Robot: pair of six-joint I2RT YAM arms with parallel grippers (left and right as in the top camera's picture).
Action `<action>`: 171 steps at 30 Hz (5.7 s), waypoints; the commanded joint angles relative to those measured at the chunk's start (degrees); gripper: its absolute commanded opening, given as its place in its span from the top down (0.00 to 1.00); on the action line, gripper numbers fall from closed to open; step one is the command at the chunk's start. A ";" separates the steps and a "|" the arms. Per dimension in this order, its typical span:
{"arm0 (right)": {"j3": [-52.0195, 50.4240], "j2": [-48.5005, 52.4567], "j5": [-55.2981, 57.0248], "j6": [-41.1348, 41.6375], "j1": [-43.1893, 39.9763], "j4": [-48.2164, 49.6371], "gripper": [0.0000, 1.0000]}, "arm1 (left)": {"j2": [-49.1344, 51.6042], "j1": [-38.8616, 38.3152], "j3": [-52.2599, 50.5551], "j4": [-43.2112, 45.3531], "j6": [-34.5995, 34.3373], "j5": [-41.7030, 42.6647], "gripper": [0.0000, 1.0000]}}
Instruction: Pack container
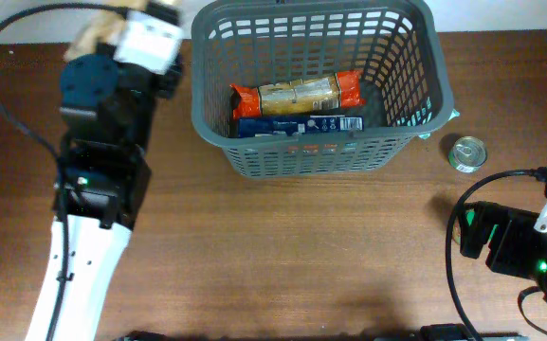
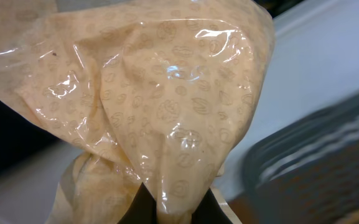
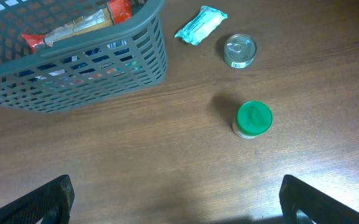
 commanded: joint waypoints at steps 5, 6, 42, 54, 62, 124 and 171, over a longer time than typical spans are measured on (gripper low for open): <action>0.04 0.09 0.74 0.55 -0.07 -0.35 0.01 | 3.98 -13.51 1.53 2.47 7.39 7.87 0.98; 0.04 0.09 0.74 0.55 -0.07 -0.35 0.01 | 4.90 -14.53 1.53 2.05 7.76 7.85 0.98; 0.04 0.09 0.74 0.55 -0.07 -0.35 0.01 | -1.05 -18.25 1.55 -8.15 18.56 16.96 0.01; 0.04 0.09 0.74 0.55 -0.07 -0.35 0.01 | -14.32 -17.20 1.53 -24.11 4.46 -13.46 0.01; 0.04 0.09 0.74 0.55 -0.07 -0.35 0.01 | -22.36 0.72 1.53 -41.66 -14.27 -7.61 0.01; -0.22 5.49 2.95 2.71 -0.09 8.81 0.01 | -23.06 20.02 1.53 -64.70 0.55 32.44 0.01; 18.12 72.43 -13.55 6.80 -17.31 32.46 0.01 | -23.06 20.02 1.53 -64.70 0.55 32.44 0.01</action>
